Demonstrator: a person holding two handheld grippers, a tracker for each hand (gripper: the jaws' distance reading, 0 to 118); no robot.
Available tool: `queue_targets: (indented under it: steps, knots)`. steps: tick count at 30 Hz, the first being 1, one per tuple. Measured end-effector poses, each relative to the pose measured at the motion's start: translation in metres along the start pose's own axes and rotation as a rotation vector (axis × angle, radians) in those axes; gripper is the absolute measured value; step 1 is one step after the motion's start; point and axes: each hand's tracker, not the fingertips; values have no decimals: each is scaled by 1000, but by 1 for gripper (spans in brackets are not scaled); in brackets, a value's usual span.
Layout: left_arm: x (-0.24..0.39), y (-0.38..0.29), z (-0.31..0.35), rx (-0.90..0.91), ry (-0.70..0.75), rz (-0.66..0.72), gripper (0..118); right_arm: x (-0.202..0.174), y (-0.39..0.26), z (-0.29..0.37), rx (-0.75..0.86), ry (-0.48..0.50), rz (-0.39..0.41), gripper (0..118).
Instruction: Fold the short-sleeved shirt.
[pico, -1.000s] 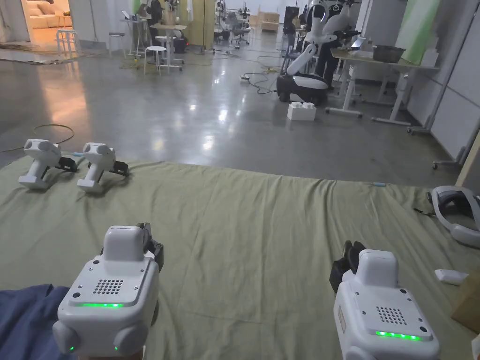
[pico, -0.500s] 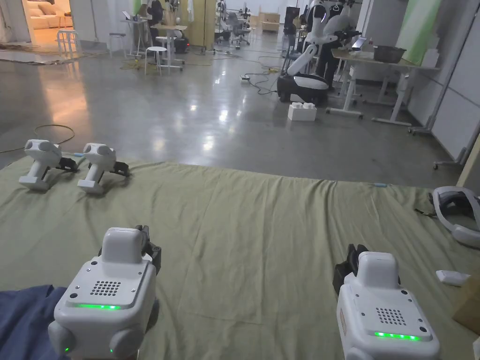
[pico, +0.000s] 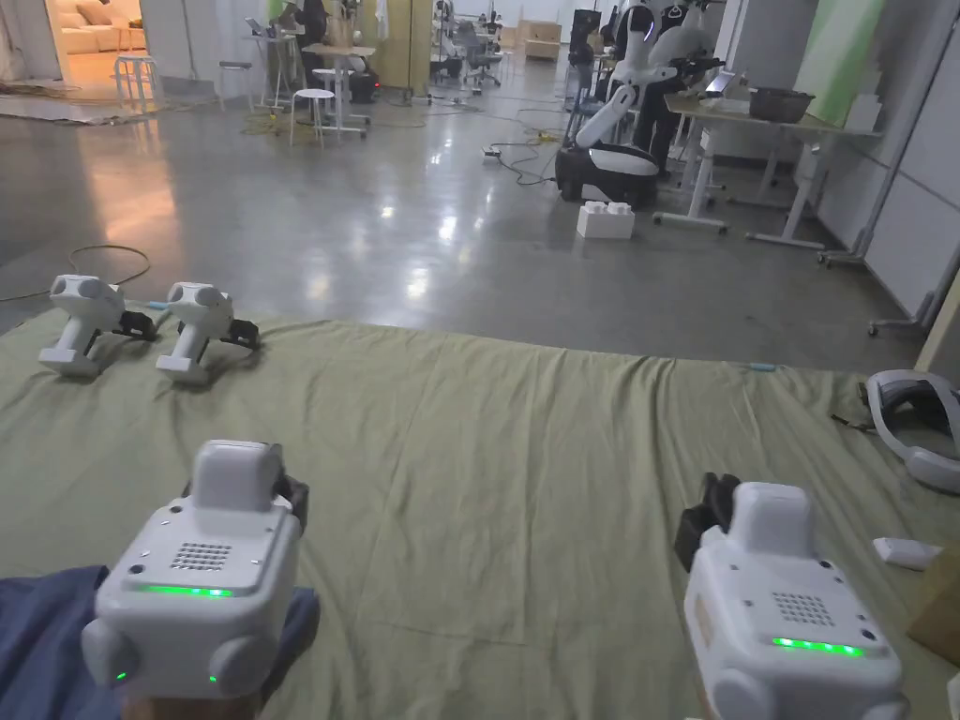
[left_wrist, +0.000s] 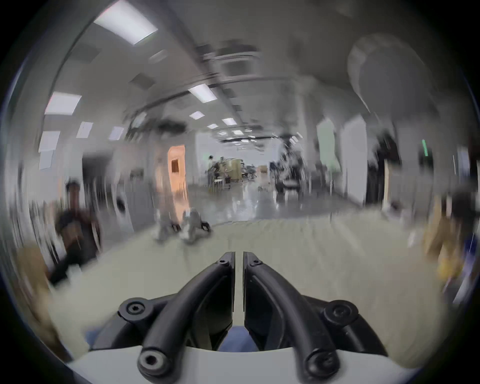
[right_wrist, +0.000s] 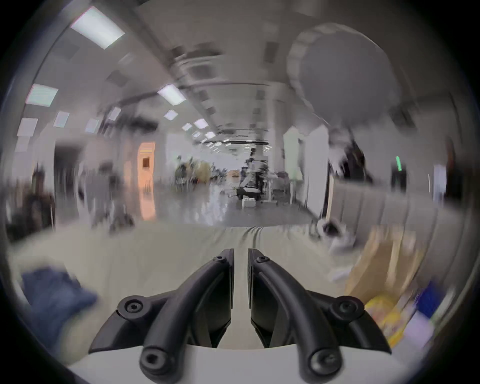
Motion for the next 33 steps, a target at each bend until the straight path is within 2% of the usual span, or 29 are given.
queue_targets:
  steps: [2, 3, 6, 8, 9, 11, 13, 15, 19, 21, 24, 25, 27, 33]
  knots:
    - [18, -2, -1, -6, 2, -283, 9, -15, -4, -4, -3, 11, 312, 14]
    - [32, 17, 23, -6, 8, -418, 9, -22, -9, -4, 10, 25, 463, 14]
    - [54, 18, 44, 7, 17, -746, 9, -37, -24, 4, 46, 30, 923, 14]
    - [38, -5, 12, 31, 4, -835, 9, -40, -30, 11, 78, 60, 1030, 14]
    - [37, -6, 11, 39, -5, -855, 9, -41, -30, 13, 75, 68, 1031, 14]
    - [34, -11, 5, 37, -9, -822, 9, -40, -24, 19, 72, 67, 992, 14]
    - [26, -7, -2, 9, -30, -658, 9, -41, -18, 21, 56, 53, 871, 14]
    - [22, 2, 1, -19, -46, -423, 9, -38, -10, 16, 23, 46, 703, 14]
    - [7, 8, 0, -53, -95, 65, 9, -29, 10, 19, -33, 18, 307, 14]
    - [-1, 6, -2, -35, -92, 223, 9, -23, 16, 23, -43, -6, 96, 14]
    - [-5, -4, -6, -9, -68, 350, 9, -13, 12, 13, -55, -52, -149, 14]
    - [-7, -6, -7, 1, -65, 370, 9, -10, 12, 14, -54, -68, -197, 14]
    - [-7, -7, -3, 6, -72, 390, 9, -8, 5, 10, -39, -81, -238, 14]
    - [-9, -8, 5, 14, -63, 339, 9, -7, 2, 8, -28, -79, -225, 14]
